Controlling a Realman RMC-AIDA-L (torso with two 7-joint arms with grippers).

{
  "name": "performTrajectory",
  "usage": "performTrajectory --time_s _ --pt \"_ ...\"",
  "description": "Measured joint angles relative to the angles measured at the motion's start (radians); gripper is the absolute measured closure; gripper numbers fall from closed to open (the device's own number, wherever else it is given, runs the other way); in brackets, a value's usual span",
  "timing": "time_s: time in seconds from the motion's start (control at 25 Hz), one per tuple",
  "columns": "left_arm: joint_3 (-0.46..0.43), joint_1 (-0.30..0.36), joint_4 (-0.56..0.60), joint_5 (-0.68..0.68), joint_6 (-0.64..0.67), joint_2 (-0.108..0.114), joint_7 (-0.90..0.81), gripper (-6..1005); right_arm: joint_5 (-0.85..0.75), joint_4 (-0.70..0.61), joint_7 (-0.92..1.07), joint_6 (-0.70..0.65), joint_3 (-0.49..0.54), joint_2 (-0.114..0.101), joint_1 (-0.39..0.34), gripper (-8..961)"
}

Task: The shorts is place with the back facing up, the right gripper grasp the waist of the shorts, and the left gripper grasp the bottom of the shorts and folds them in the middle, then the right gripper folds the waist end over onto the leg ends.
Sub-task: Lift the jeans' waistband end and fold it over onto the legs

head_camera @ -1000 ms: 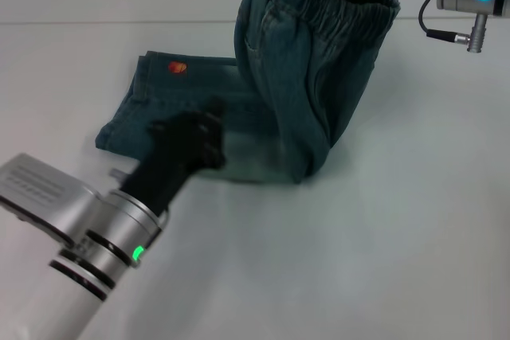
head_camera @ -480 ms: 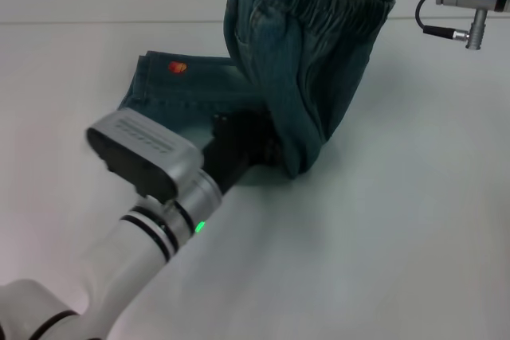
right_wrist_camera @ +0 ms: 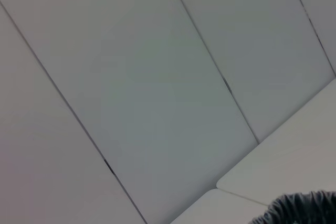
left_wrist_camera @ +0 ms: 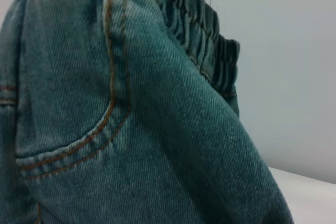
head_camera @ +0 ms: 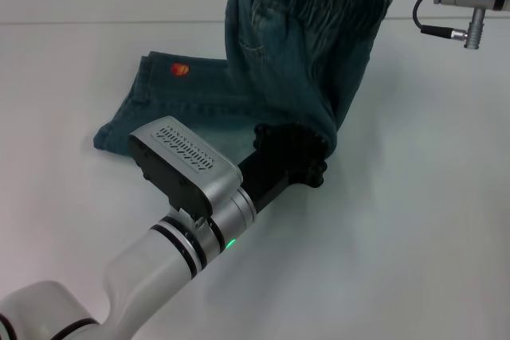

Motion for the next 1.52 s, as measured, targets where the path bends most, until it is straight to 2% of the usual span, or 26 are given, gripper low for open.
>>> performTrajectory --time_s 0.32,0.44,0.68,0.8,0.96,1.16,1.32,1.52 --pt "-0.017 0.02 0.007 0.001 0.007 0.0 0.001 998 0.001 -0.004 0.008 -0.03 0.012 -0.002 -0.016 833" --pt "-0.023 0.055 0.019 0.013 0.049 0.001 0.002 998 0.001 -0.01 0.008 -0.03 0.023 -0.005 -0.031 830" --pt "-0.062 0.166 0.074 0.028 0.176 0.0 0.005 998 0.001 -0.013 -0.001 -0.031 0.04 -0.005 -0.051 824" --pt "-0.121 0.191 0.104 0.025 0.202 0.0 0.004 998 0.001 -0.014 -0.004 -0.031 0.044 -0.002 -0.053 821" --pt "-0.209 0.144 0.121 0.024 0.076 0.0 0.008 998 0.023 -0.014 -0.01 -0.058 0.044 0.0 -0.052 817" --pt "-0.225 0.04 0.111 0.028 -0.111 0.0 0.011 998 0.048 -0.015 -0.013 -0.078 0.041 0.0 -0.053 812" --pt "-0.195 0.017 0.061 0.045 -0.136 0.0 0.013 998 0.049 -0.016 -0.012 -0.078 0.039 0.0 -0.054 808" --pt "-0.186 0.02 -0.002 0.105 -0.131 0.0 0.013 999 0.049 -0.016 -0.004 -0.097 0.042 0.0 -0.056 803"
